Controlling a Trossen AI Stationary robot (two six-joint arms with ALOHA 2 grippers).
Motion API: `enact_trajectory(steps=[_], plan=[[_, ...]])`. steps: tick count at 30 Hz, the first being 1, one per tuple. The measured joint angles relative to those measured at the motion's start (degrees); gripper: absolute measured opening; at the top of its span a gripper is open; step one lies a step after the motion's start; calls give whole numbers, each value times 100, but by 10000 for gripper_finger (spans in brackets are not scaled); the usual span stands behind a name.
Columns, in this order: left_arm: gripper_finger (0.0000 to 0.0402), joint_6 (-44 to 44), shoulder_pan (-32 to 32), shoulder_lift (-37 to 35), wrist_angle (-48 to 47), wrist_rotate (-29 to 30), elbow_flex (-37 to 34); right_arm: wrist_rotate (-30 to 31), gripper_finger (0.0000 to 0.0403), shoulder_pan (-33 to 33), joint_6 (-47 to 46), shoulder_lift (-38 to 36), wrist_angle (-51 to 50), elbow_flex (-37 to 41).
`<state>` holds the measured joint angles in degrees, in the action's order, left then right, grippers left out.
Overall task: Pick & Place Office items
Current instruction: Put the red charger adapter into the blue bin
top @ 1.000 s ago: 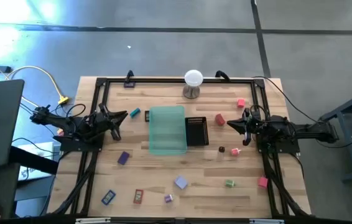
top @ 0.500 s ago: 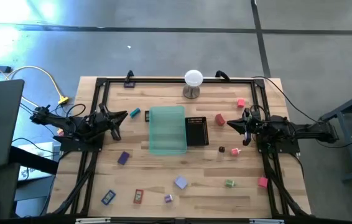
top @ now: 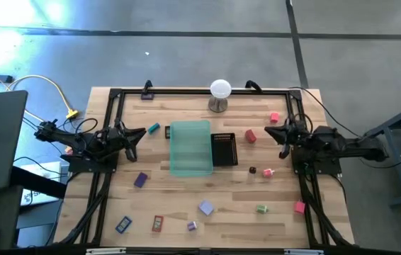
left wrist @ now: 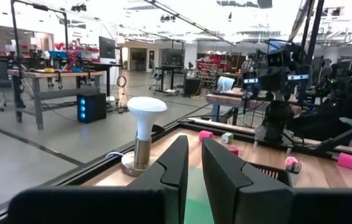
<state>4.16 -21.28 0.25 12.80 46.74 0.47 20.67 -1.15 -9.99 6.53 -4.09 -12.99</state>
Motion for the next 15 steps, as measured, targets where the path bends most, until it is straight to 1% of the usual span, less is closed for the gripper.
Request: enact_trajectory(steps=[2,5,6,8,10,12,15], plan=[[39,-7,0,0,9,-1,-2,254,2,0,20,403,-447,-484],[39,-11,8,0,9,33,-1,1032,9,2,-114,1099,-1479,-1130],[39,-11,14,0,9,62,-2,1296,16,4,-196,1373,-1803,-1310],[39,-9,17,0,10,110,-1,1620,36,4,-428,1909,-2225,-1634],[39,7,17,0,11,105,-1,1749,65,14,-729,2374,-2669,-1869],[39,-90,17,0,11,61,-1,1767,102,20,-970,2797,-2875,-2072],[39,-255,17,0,13,-59,-2,1575,161,20,-1299,3397,-3014,-2256]])
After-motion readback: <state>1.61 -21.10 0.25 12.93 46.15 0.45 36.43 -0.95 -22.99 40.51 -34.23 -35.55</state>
